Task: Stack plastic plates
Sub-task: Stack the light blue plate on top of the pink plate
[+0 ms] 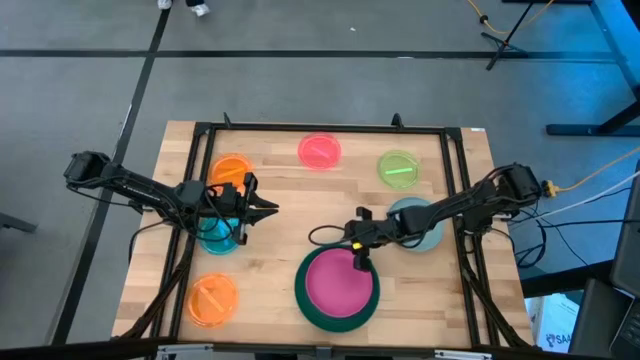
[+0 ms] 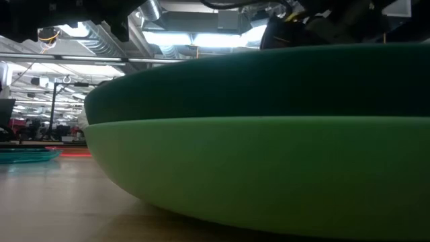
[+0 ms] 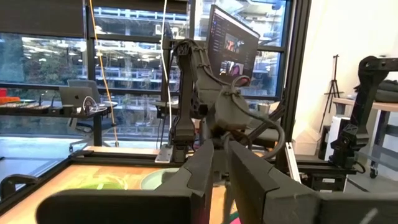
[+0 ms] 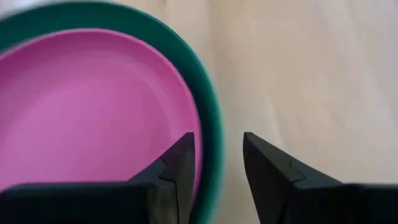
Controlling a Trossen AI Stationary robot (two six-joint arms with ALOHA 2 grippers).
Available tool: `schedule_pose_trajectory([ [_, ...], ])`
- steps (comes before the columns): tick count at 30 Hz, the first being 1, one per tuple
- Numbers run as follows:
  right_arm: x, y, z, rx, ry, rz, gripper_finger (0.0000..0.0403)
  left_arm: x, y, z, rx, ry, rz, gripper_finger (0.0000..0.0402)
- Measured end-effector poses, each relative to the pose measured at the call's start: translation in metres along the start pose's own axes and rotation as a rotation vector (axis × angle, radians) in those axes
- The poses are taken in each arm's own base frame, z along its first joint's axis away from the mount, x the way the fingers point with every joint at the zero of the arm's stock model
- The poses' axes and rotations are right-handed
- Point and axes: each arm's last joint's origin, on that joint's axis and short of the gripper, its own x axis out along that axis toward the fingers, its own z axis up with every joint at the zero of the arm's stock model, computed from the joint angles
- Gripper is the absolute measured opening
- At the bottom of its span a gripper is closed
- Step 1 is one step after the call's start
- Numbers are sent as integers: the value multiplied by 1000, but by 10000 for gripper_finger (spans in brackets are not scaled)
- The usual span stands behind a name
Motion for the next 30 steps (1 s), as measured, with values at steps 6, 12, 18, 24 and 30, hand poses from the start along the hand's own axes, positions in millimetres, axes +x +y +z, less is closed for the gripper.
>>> schedule_pose_trajectory([
  [6,-26,5,-8,-3,57,-132,126,0,0,0,-1,-1,0,43],
  [12,-50,14,-24,-8,111,-289,127,0,0,0,-2,-2,0,43],
  [18,-59,21,-41,26,183,-375,127,0,0,0,-9,-3,0,43],
  [24,-65,19,-62,105,285,-460,127,0,0,0,-23,-2,4,43],
  [30,-61,10,-84,182,377,-472,127,0,0,0,-22,-3,5,43],
])
